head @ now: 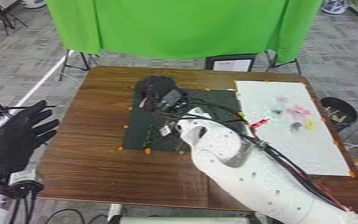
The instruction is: Arrange flowers
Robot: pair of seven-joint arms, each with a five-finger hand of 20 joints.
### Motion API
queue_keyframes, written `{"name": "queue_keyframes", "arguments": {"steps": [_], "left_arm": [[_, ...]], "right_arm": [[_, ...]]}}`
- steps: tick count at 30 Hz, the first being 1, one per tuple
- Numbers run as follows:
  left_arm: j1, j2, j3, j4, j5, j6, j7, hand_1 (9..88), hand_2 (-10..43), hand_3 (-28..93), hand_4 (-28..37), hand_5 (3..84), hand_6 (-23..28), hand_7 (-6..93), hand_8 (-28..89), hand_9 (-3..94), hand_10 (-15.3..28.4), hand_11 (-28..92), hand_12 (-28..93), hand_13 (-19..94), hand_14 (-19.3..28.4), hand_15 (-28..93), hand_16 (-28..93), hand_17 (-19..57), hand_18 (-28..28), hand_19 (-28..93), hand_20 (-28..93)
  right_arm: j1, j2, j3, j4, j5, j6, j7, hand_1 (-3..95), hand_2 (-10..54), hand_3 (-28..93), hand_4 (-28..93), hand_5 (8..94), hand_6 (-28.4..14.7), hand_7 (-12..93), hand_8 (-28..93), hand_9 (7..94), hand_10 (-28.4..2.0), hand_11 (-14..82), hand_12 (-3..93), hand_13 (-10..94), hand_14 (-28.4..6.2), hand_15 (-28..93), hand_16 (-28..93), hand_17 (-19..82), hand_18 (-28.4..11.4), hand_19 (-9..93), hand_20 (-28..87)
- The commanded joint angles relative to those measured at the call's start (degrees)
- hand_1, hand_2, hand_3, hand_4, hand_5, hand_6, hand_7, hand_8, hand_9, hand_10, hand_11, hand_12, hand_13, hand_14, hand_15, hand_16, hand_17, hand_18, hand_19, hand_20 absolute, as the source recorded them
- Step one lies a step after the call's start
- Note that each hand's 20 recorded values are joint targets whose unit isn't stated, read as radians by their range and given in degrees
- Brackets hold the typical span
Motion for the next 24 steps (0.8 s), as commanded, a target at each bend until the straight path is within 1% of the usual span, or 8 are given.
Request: {"name": "queue_keyframes", "arguments": {"steps": [1, 2, 5, 11, 17, 21, 22, 24], "left_arm": [[-2.26, 1.68, 1.73, 0.92, -0.1, 1.0, 0.64, 26.6, -3.5, 69, -26.6, 26.1, 4.3, 25.0, -13, 22.9, 11.5, 21, 19, 19, 15.8, 32, 1, -9.2, 22.6, 42, 9], [-2.83, 2.05, 2.14, 1.14, -0.43, 1.01, 0.81, 26.6, -3.4, 69, -26.6, 26.1, 4.3, 25.0, -13, 22.9, 11.5, 21, 19, 19, 15.9, 32, 1, -9.2, 22.6, 42, 9], [-3.87, 2.76, 3.1, 1.43, 0.04, 1.57, 0.86, 26.6, -3.5, 69, -26.6, 26.1, 4.3, 25.0, -13, 22.9, 11.4, 21, 19, 19, 15.9, 32, 1, -9.3, 22.5, 42, 9], [-6.45, 4.15, 4.92, 2.48, 0.0, 0.66, -0.14, 26.7, -3.5, 69, -26.7, 26.1, 4.3, 25.0, -13, 22.9, 11.4, 21, 19, 19, 15.9, 32, 1, -9.3, 22.6, 42, 9], [-7.28, 4.45, 5.88, 2.81, 0.16, 0.44, -0.54, 26.7, -3.3, 69, -26.7, 26.2, 4.3, 24.9, -13, 22.9, 11.4, 21, 19, 19, 15.9, 32, 1, -9.3, 22.6, 42, 9], [-6.19, 3.88, 5.36, 2.46, 0.14, 0.68, -0.46, 26.8, -3.2, 69, -26.6, 26.2, 4.3, 24.9, -13, 22.9, 11.4, 21, 19, 19, 15.8, 32, 1, -9.3, 22.6, 42, 9], [-6.25, 3.89, 5.39, 2.52, 0.12, 0.75, -0.1, 26.8, -3.2, 69, -26.6, 26.2, 4.3, 24.9, -13, 22.9, 11.4, 21, 19, 19, 15.8, 32, 1, -9.3, 22.6, 42, 9], [-5.99, 3.9, 5.23, 2.44, 0.21, 0.71, -0.29, 26.8, -3.3, 69, -26.6, 26.2, 4.3, 24.9, -13, 22.9, 11.5, 21, 19, 19, 15.9, 32, 1, -9.3, 22.6, 42, 9]], "right_arm": [[0.65, -6.2, -6.15, 5.17, -5.31, -1.2, -0.47, 49.1, -9.5, 87, -23, 63.5, 2.0, 59, 7, 82.1, -6.2, 21.2, 51.6, 78, -1.5, 58, 46, 37, -19.4, 85, 56], [1.29, -6.44, -7.16, 6.28, -5.09, 0.0, -0.14, 49.1, -9.5, 87, -23, 63.4, 2.1, 59, 6, 82.1, -6.0, 21.3, 51.6, 78, -1.6, 58, 45, 37, -19.4, 85, 56], [2.79, -7.35, -9.31, 9.13, -6.9, 0.8, 0.67, 49.2, -9.5, 87, -24, 63.7, 2.3, 59, 6, 82.4, -5.5, 21.0, 51.2, 77, -2.3, 60, 45, 36, -19.6, 85, 57], [4.79, -8.65, -11.86, 13.91, -9.5, 3.43, 3.46, 49.7, -9.5, 86, -26, 64.3, 2.8, 58, 7, 83.2, -4.6, 19.5, 51.0, 77, -2.9, 64, 43, 36, -19.9, 87, 57], [4.37, -9.17, -11.08, 15.11, -12.48, -0.23, 5.44, 49.9, -9.5, 85, -28, 64.3, 3.0, 56, 7, 82.8, -4.4, 17.9, 50.8, 76, -3.1, 65, 43, 36, -19.7, 87, 57], [3.84, -9.23, -10.08, 14.45, -13.98, -5.23, 5.52, 48.5, -9.5, 85, -28, 63.0, 2.7, 55, 6, 81.3, -4.5, 16.8, 50.4, 74, -3.6, 66, 42, 35, -19.5, 87, 57], [4.21, -9.04, -10.12, 14.23, -13.63, -6.28, 5.45, 48.1, -9.5, 85, -28, 62.3, 2.6, 55, 6, 80.9, -4.6, 16.6, 50.3, 73, -3.6, 66, 42, 34, -19.4, 86, 57], [3.73, -9.09, -9.36, 13.76, -13.51, -8.91, 4.89, 46.7, -9.5, 84, -28, 61.1, 2.4, 55, 6, 79.7, -4.8, 16.2, 50.0, 72, -3.8, 66, 42, 33, -19.3, 86, 57]]}}
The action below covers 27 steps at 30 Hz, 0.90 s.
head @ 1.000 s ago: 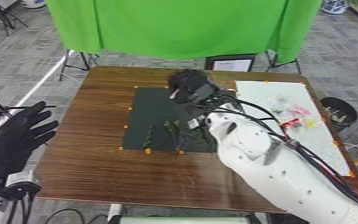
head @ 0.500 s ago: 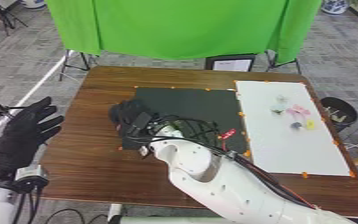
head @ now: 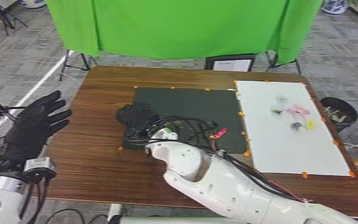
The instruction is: Arrange flowers
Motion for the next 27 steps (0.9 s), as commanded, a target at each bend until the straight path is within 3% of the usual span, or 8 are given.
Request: {"name": "queue_keyframes", "arguments": {"steps": [1, 5, 8, 12, 17, 20, 23, 27], "left_arm": [[1.38, -0.54, -0.47, -0.18, 0.16, 0.0, -0.14, 26.8, -3.3, 69, -26.6, 26.1, 4.3, 24.9, -13, 22.9, 11.4, 21, 19, 19, 15.8, 32, 1, -9.3, 22.6, 42, 9], [1.12, -0.58, -0.45, -0.03, 0.34, -0.36, -0.53, 26.8, -3.3, 69, -26.6, 26.1, 4.3, 24.9, -13, 22.8, 11.4, 21, 19, 19, 15.8, 32, 1, -9.4, 22.6, 42, 9], [1.01, -0.57, -0.39, 0.06, 0.33, -0.55, -0.73, 26.8, -3.4, 69, -26.6, 26.1, 4.3, 24.9, -13, 22.8, 11.4, 21, 19, 19, 15.8, 32, 1, -9.4, 22.6, 42, 9], [1.37, -0.89, -0.58, -0.04, 0.38, -0.45, -0.8, 26.9, -3.2, 69, -26.6, 26.1, 4.3, 25.0, -13, 22.8, 11.4, 21, 19, 19, 15.8, 32, 1, -9.3, 22.6, 42, 9], [3.47, -2.35, -1.22, -0.6, 0.28, 0.33, -0.34, 26.7, -3.4, 69, -26.5, 26.1, 4.3, 25.1, -13, 22.8, 11.4, 21, 19, 19, 15.8, 32, 1, -9.3, 22.5, 42, 9], [4.52, -3.18, -1.26, -0.79, 0.14, 0.76, -0.01, 26.6, -3.4, 69, -26.6, 26.1, 4.3, 25.1, -13, 22.8, 11.4, 21, 19, 19, 15.8, 32, 1, -9.3, 22.5, 42, 9], [5.33, -3.74, -1.34, -0.89, 0.1, 0.79, 0.12, 26.6, -3.4, 69, -26.6, 26.1, 4.3, 25.0, -13, 22.8, 11.4, 21, 19, 19, 15.8, 32, 1, -9.3, 22.5, 42, 9], [5.76, -4.56, -1.09, -0.89, 0.28, 0.38, -0.23, 26.5, -3.4, 69, -26.6, 26.1, 4.3, 25.0, -13, 22.8, 11.4, 21, 19, 19, 15.8, 32, 1, -9.3, 22.5, 42, 9]], "right_arm": [[0.05, -0.32, 1.68, -1.3, -1.25, -8.44, -0.61, 45.6, -9.5, 84, -28, 60.4, 2.0, 54, 5, 78.8, -4.9, 15.8, 49.6, 71, -3.7, 67, 42, 33, -19.4, 86, 57], [-0.3, -0.5, 2.32, -1.79, -1.32, -11.29, -0.34, 43.0, -9.5, 83, -28, 58.4, 1.3, 54, 4, 76.3, -5.5, 15.3, 48.1, 68, -4.6, 69, 38, 31, -19.4, 85, 57], [-0.39, -0.53, 2.44, -2.01, -1.39, -11.46, 0.17, 39.0, -9.5, 83, -28, 55.9, 0.5, 52, 3, 69.2, -7.6, 25.8, 38.5, 65, -5.6, 72, 35, 29, -19.8, 84, 59], [-0.57, -0.45, 3.44, -2.9, -0.86, -12.9, 0.34, 35.2, -9.5, 86, -28, 54.6, 0.2, 48, 2, 65.6, -8.8, 32.3, 31.4, 63, -6.1, 74, 35, 28, -19.9, 83, 60], [-1.25, -0.08, 6.37, -5.5, -0.45, -16.22, -0.96, 30.7, -9.5, 89, -28, 52.5, -0.6, 47, -18, 61.9, -9.9, 34.5, 26.8, 60, -6.6, 76, 35, 27, -20.1, 83, 60], [-1.9, 0.62, 8.97, -9.46, 0.91, -22.72, -0.75, 27.9, -9.5, 89, -28, 48.8, -2.0, 45, -18, 57.4, -10.5, 33.9, 26.4, 58, -7.3, 77, 35, 25, -20.5, 82, 60], [-2.48, 1.67, 10.63, -12.3, 1.33, -22.44, -1.24, 23.8, -9.5, 88, -28, 40.5, -5.0, 42, -17, 46.5, -11.9, 35.3, 27.0, 53, -9.0, 78, 33, 21, -21.9, 79, 60], [-3.76, 4.4, 13.65, -17.49, 3.64, -22.97, -1.24, 22.9, -9.5, 88, -28, 34.6, -6.1, 41, -17, 40.9, -13.0, 34.5, 27.3, 51, -9.7, 79, 31, 20, -22.1, 78, 60]]}}
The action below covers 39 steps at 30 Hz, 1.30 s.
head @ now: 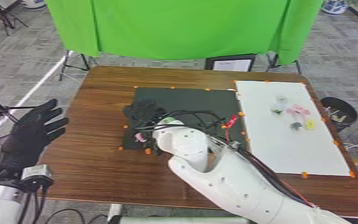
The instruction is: Arrange flowers
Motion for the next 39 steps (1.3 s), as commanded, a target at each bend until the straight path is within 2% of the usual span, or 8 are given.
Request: {"name": "queue_keyframes", "arguments": {"steps": [1, 8, 13, 19, 24, 29, 34, 39], "left_arm": [[2.31, -2.46, 0.15, -0.45, 0.31, 0.17, -0.73, 26.5, -3.4, 69, -26.6, 26.1, 4.3, 25.0, -13, 22.8, 11.4, 21, 19, 19, 15.8, 32, 1, -9.3, 22.5, 42, 9], [3.64, -4.14, -0.07, -0.5, 0.33, -0.91, -1.96, 26.6, -3.4, 69, -26.6, 25.9, 4.2, 25.1, -13, 22.6, 11.3, 21, 19, 19, 15.8, 32, 1, -9.5, 22.5, 42, 9], [4.63, -5.13, -0.25, -0.79, 0.32, -0.87, -1.95, 26.6, -3.4, 69, -26.5, 25.8, 4.2, 25.1, -13, 22.6, 11.3, 21, 19, 19, 15.8, 32, 1, -9.5, 22.5, 42, 10], [4.58, -5.18, -0.45, -0.63, 0.45, -1.24, -2.17, 26.6, -3.5, 69, -26.5, 25.7, 4.2, 24.9, -13, 22.5, 11.3, 21, 19, 19, 15.8, 32, 1, -9.5, 22.5, 42, 10], [4.67, -5.32, -0.26, -0.63, 0.43, -0.94, -1.47, 26.6, -3.5, 69, -26.6, 25.7, 4.1, 25.0, -13, 22.5, 11.2, 21, 19, 19, 15.8, 32, 1, -9.5, 22.5, 42, 10], [4.55, -5.7, 0.01, -0.73, 0.65, -0.98, -1.63, 26.6, -3.5, 69, -26.6, 25.6, 4.1, 25.2, -13, 22.5, 11.3, 21, 19, 19, 15.8, 32, 1, -9.4, 22.4, 42, 10], [3.95, -5.89, 0.28, -0.41, -0.49, -0.63, -1.58, 26.5, -3.4, 69, -26.7, 25.6, 4.1, 25.2, -13, 22.5, 11.2, 21, 19, 19, 15.8, 32, 1, -9.4, 22.5, 42, 10], [4.06, -5.98, 0.04, -0.68, -0.09, -0.83, -1.41, 26.7, -3.3, 69, -26.6, 25.7, 4.2, 25.3, -13, 22.5, 11.3, 21, 19, 19, 15.8, 32, 1, -9.4, 22.4, 42, 10]], "right_arm": [[-1.46, 4.52, 5.2, -8.69, 2.98, 0.9, -0.57, 22.9, -9.5, 88, -28, 34.2, -6.2, 40, -17, 40.0, -13.1, 34.2, 27.3, 51, -9.8, 79, 31, 19, -22.1, 78, 60], [-7.82, 18.19, 16.25, -16.84, 10.74, 7.74, 4.45, 23.1, -9.5, 89, -28, 29.6, -7.0, 36, -15, 35.1, -13.8, 28.0, 25.8, 45, -10.5, 74, 25, 18, -22.1, 77, 61], [-14.96, 29.09, 24.97, -17.45, 12.36, 14.28, 11.25, 25.1, -9.5, 90, -28, 28.3, -6.0, 36, -15, 33.8, -14.3, 25.3, 25.6, 42, -10.9, 70, 22, 17, -21.5, 76, 60], [-24.84, 36.72, 36.17, -16.54, 13.85, 12.61, 18.18, 26.5, -9.5, 91, -28, 29.1, -2.9, 38, -17, 35.9, -15.0, 22.8, 24.8, 41, -11.2, 69, 20, 18, -21.3, 77, 58], [-29.81, 38.7, 41.06, -16.76, 13.01, 9.34, 20.72, 27.3, -9.5, 90, -28, 29.4, -1.9, 39, -17, 37.2, -15.6, 20.8, 24.2, 43, -11.0, 69, 19, 18, -21.2, 77, 58], [-31.5, 39.08, 41.53, -14.26, 12.38, 8.77, 22.27, 27.9, -9.5, 90, -28, 36.6, -4.4, 39, -17, 43.9, -13.0, 27.5, 24.8, 48, -9.3, 70, 22, 19, -21.4, 77, 57], [-33.49, 39.16, 42.46, -12.98, 11.74, 8.08, 22.21, 29.0, -9.5, 90, -28, 42.1, -2.8, 40, -18, 50.3, -10.9, 29.8, 23.4, 51, -8.6, 70, 25, 21, -21.8, 77, 57], [-33.5, 39.13, 42.59, -11.98, 11.89, 6.27, 22.0, 28.7, -9.5, 90, -28, 45.0, -1.8, 40, -18, 51.8, -10.2, 30.1, 23.8, 52, -8.3, 69, 26, 21, -21.9, 77, 57]]}}
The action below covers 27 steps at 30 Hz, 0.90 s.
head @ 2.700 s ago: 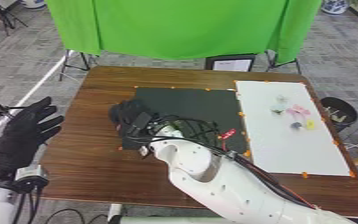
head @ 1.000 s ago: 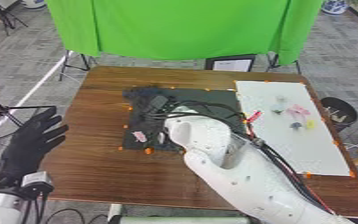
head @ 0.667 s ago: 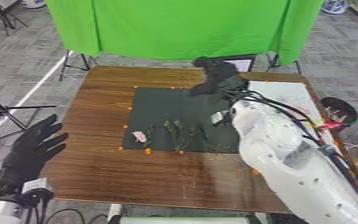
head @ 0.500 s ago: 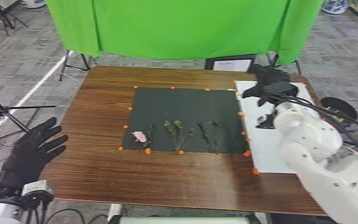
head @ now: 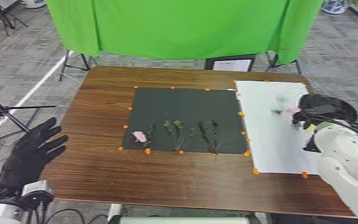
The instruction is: Arrange flowers
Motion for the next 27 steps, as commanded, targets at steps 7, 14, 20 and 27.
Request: {"name": "queue_keyframes", "arguments": {"steps": [7, 14, 20, 27], "left_arm": [[0.28, -1.02, -0.09, -0.46, -0.06, 0.02, -0.23, 26.7, -3.4, 69, -26.7, 25.7, 4.2, 25.2, -13, 22.5, 11.3, 21, 19, 19, 15.8, 32, 1, -9.3, 22.4, 42, 10], [0.08, -0.98, 0.34, -0.36, -0.06, -0.08, -0.21, 26.5, -3.5, 69, -26.8, 25.8, 4.3, 25.1, -13, 22.5, 11.2, 21, 19, 19, 15.8, 32, 1, -9.4, 22.4, 42, 10], [-0.05, -0.73, 0.5, -0.17, -0.17, -0.11, -0.29, 26.6, -3.3, 69, -26.8, 25.9, 4.2, 25.2, -13, 22.6, 11.3, 21, 19, 19, 15.9, 32, 1, -9.4, 22.5, 42, 10], [-0.19, -0.45, 0.5, 0.04, -0.34, 0.0, 0.0, 26.5, -3.3, 69, -26.8, 26.0, 4.3, 25.2, -13, 22.7, 11.4, 21, 19, 19, 15.9, 32, 1, -9.4, 22.5, 42, 10]], "right_arm": [[-0.15, -0.68, -1.02, 3.56, -1.58, -2.12, -1.26, 28.5, -9.5, 90, -28, 44.6, -1.9, 41, -18, 51.5, -11.3, 29.9, 24.0, 52, -8.0, 69, 27, 20, -21.7, 77, 57], [2.07, -1.06, -4.07, 5.83, -2.03, 0.33, -1.67, 28.9, -9.5, 89, -28, 44.2, -1.3, 41, -18, 55.1, -11.7, 28.6, 22.8, 57, -6.6, 67, 27, 22, -21.5, 77, 57], [2.91, -1.03, -6.45, 7.57, -3.32, 3.6, -1.44, 34.4, -9.5, 88, -28, 49.8, 1.0, 42, -19, 66.5, -9.0, 27.5, 25.2, 67, -4.0, 64, 29, 27, -21.2, 79, 56], [2.3, -0.13, -7.39, 8.39, -6.02, 11.73, -2.9, 49.2, -9.5, 83, -28, 65.6, 3.2, 52, 0, 88.7, -4.1, 14.0, 46.6, 79, -2.5, 62, 34, 33, -20.8, 83, 55]]}}
